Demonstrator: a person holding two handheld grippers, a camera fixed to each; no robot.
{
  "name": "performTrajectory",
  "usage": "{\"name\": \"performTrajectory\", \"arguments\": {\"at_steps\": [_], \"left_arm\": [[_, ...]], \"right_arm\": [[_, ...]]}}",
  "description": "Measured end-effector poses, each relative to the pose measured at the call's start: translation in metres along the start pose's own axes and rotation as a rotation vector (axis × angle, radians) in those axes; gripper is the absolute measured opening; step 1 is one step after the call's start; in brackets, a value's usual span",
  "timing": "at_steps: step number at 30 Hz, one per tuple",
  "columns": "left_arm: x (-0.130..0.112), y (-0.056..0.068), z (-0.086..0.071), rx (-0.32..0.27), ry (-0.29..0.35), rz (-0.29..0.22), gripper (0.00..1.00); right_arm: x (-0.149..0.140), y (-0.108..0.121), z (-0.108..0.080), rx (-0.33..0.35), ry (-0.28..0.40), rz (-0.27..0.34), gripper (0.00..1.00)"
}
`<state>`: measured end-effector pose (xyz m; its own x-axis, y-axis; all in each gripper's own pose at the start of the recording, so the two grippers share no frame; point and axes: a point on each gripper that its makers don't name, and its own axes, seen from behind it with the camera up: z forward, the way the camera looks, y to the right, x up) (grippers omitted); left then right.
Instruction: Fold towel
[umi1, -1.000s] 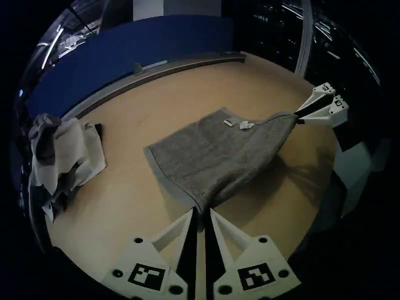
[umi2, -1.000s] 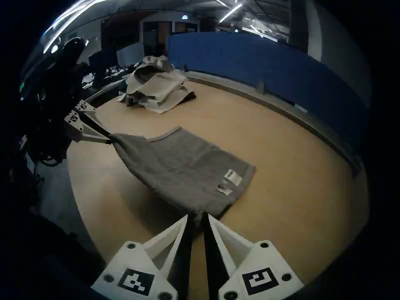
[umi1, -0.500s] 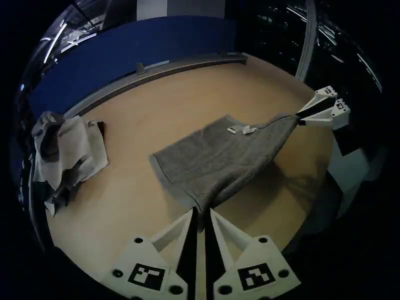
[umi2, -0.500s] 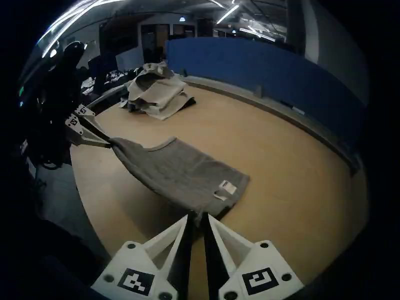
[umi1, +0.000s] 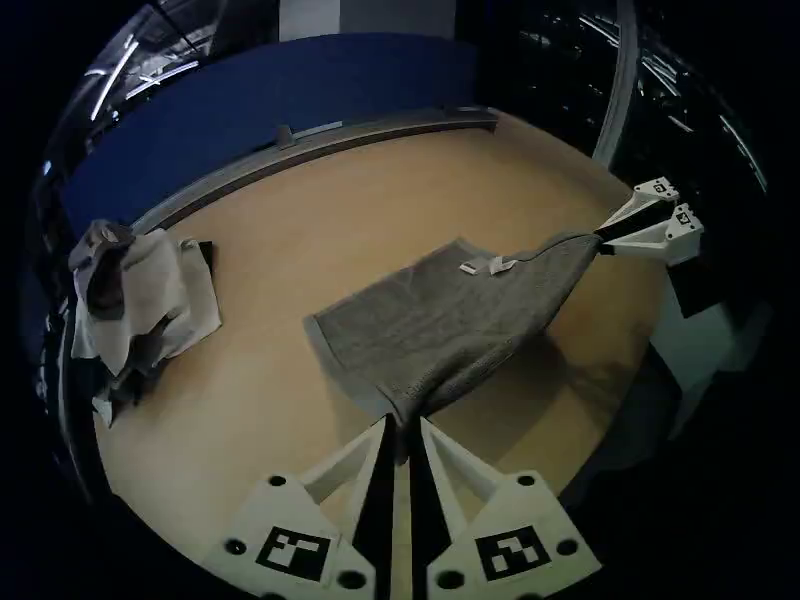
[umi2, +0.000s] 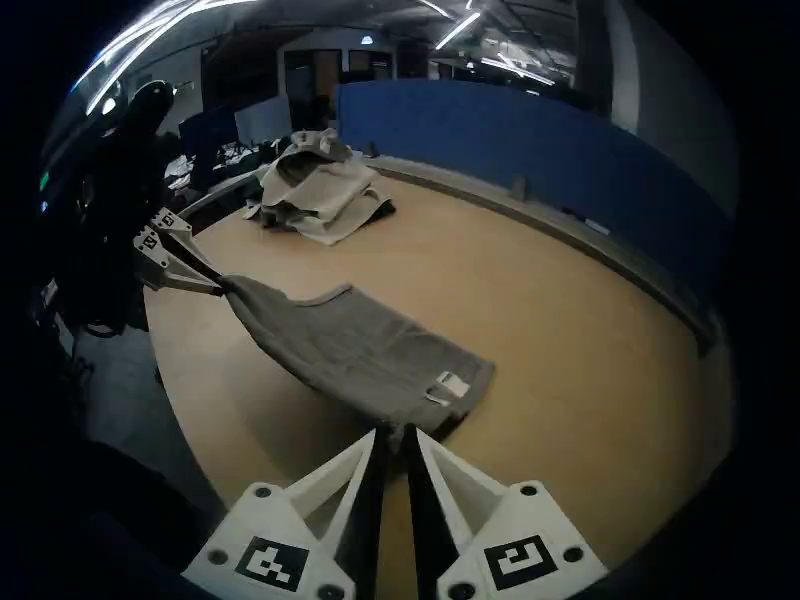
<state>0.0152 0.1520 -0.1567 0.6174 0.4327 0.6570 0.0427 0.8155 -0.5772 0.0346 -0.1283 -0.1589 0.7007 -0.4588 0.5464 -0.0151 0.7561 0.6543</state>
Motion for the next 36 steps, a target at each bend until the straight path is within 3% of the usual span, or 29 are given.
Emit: {"name": "performTrajectory", "arguments": {"at_steps": [8, 20, 36], "left_arm": [[-0.009, 0.001, 0.005, -0.003, -0.02, -0.008, 0.09], [-0.016, -0.004, 0.022, 0.007, -0.055, -0.018, 0.08], [-0.006, -0.026, 0.052, 0.033, -0.077, -0.034, 0.08]], "right_arm": [[-0.007, -0.002, 0.002, 0.004, -0.013, 0.006, 0.14], [-0.017, 0.002, 0.021, 0.005, -0.041, 0.019, 0.14], [-0.016, 0.016, 0.055, -0.011, -0.049, 0.046, 0.14]]}}
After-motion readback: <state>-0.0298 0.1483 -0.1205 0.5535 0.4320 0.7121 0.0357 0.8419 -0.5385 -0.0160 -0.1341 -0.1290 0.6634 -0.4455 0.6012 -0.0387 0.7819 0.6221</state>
